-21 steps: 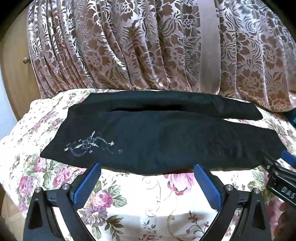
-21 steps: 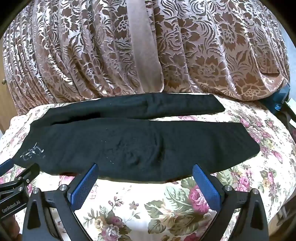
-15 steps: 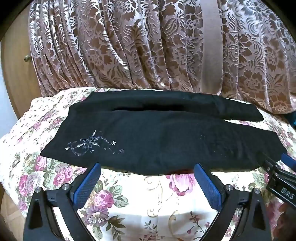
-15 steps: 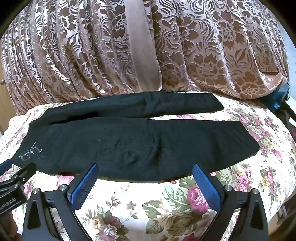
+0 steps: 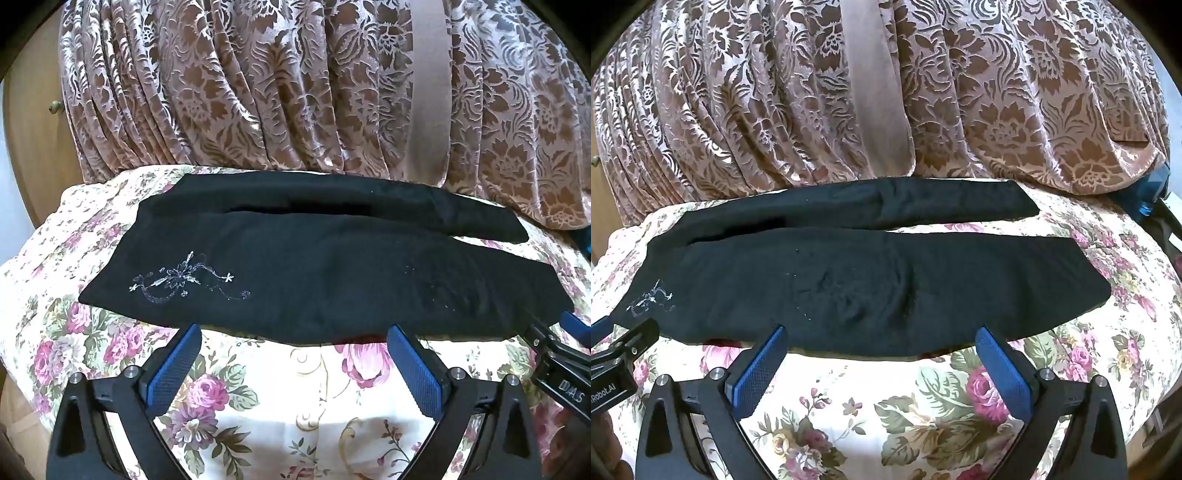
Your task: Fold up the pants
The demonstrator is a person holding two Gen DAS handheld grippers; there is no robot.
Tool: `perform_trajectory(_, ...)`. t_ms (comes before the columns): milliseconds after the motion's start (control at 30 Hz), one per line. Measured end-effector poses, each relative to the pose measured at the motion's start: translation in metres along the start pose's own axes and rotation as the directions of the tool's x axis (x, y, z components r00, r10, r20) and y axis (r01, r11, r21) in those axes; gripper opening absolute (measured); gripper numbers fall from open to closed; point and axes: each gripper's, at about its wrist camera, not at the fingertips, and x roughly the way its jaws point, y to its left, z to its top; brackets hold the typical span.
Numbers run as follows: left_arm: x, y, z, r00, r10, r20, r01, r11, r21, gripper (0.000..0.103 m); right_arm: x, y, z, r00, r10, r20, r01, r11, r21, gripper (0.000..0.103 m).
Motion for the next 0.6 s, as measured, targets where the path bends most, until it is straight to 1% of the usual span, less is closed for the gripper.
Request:
perform_trajectory(533, 0.0033, 0.0064, -0.0008, 1.000, 0.001, -0.011, -0.001, 1.000, -0.003, 0.101, 0.0004, -0.0025, 0.0024, 1.000, 0.000, -0.004, 0.000, 1.000, 0.002, 0.103)
perform_trajectory(600, 0.0040, 0.0021, -0.0040, 1.000, 0.003, -0.013, -0.003, 1.000, 0.000, 0.101, 0.0005, -0.0020, 0.0017, 1.000, 0.000, -0.005, 0.000, 1.000, 0.003, 0.103)
